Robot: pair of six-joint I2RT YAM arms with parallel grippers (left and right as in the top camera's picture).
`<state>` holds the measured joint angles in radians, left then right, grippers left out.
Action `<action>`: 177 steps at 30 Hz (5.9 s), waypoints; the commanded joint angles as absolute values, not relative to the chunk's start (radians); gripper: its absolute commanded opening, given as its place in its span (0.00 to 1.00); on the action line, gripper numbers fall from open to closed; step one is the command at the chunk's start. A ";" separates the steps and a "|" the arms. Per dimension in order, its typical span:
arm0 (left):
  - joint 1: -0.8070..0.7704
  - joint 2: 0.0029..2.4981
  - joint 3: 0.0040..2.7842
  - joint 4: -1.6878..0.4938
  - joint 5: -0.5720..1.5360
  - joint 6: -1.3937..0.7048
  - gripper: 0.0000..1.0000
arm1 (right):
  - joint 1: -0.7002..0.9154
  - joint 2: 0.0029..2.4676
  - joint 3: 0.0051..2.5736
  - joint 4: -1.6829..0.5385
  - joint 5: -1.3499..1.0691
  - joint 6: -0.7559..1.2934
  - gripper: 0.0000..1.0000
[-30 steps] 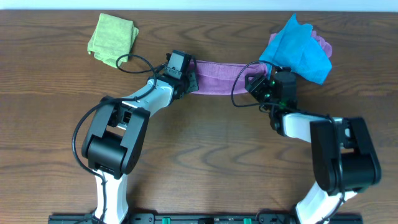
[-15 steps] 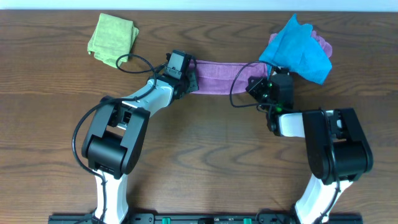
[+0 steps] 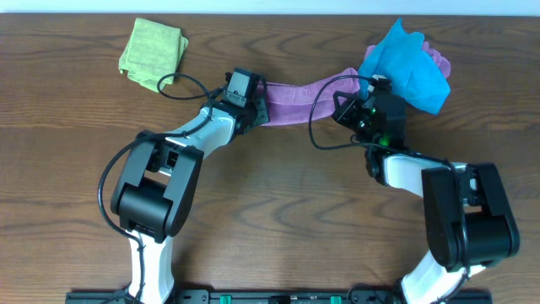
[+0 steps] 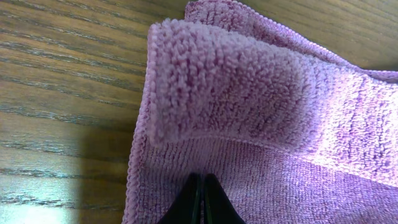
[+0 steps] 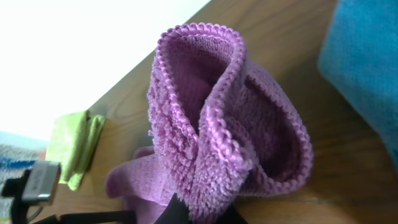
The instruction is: Fold the cloth
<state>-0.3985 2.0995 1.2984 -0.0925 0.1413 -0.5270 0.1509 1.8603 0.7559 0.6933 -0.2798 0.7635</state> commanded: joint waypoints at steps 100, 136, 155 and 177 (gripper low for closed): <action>-0.113 1.751 1.306 -0.187 0.123 -0.493 0.06 | 0.577 2.135 1.250 0.360 -0.486 0.505 0.89; -0.110 1.749 1.306 -0.224 0.123 -0.493 0.06 | 0.543 2.147 1.282 0.294 -0.428 0.507 0.87; -0.072 1.690 1.306 -0.256 0.131 -0.494 0.14 | 0.514 2.062 1.283 0.197 -0.458 0.444 0.99; 0.032 1.555 1.304 -0.589 0.474 -0.565 0.97 | 0.162 1.128 0.945 -0.647 -0.389 -0.104 0.99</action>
<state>0.0265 1.5650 1.2984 -0.5766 0.4137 -0.5537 0.1982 1.2385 1.0397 -0.6445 -0.3958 -0.0650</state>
